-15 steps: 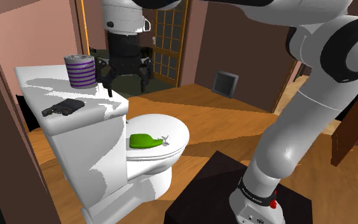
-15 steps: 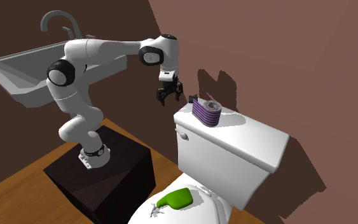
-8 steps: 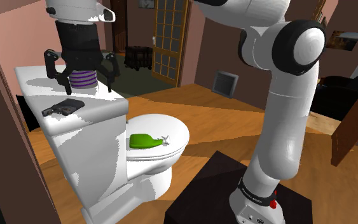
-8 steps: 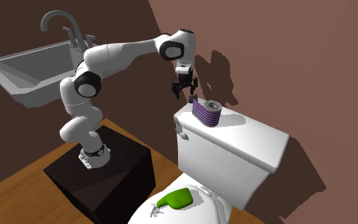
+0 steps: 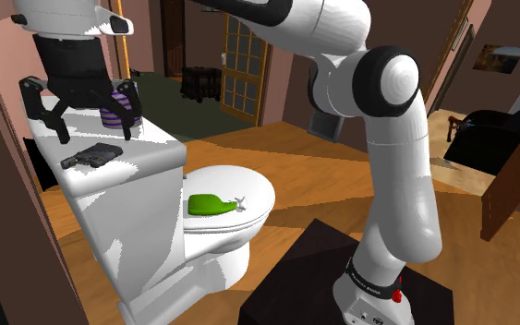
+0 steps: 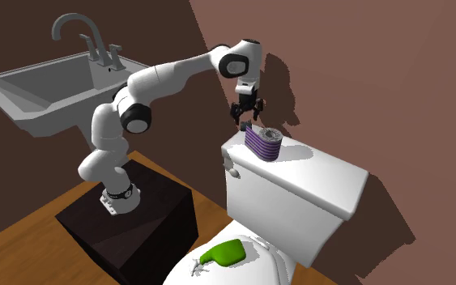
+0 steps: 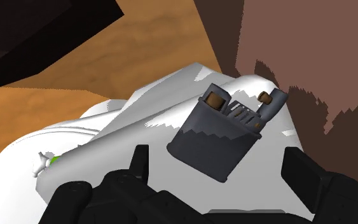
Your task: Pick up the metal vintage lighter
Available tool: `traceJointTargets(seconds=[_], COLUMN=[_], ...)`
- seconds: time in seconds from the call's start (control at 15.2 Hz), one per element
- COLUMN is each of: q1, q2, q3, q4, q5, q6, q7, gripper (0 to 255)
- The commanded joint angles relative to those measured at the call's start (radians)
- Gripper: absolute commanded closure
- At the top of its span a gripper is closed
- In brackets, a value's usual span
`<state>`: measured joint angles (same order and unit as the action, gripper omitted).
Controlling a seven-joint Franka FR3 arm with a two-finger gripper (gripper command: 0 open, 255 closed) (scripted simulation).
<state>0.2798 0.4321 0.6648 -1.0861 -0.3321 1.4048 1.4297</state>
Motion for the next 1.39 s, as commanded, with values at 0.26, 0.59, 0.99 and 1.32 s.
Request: traceJointTargets(seconds=[0.26, 0.59, 0.99, 1.32], q1=[-0.031, -0.031, -0.025, 0.018], q2=[-0.027, -0.027, -0.021, 0.019], q3=[0.003, 0.003, 0.003, -0.002], q4=[-0.106, -0.106, -0.084, 0.049], q5=[0.017, 0.017, 0.014, -0.012], q6=[0.08, 0.08, 0.063, -0.03], q7=[0.006, 0.006, 0.005, 0.0], gripper=[0, 255, 255, 255])
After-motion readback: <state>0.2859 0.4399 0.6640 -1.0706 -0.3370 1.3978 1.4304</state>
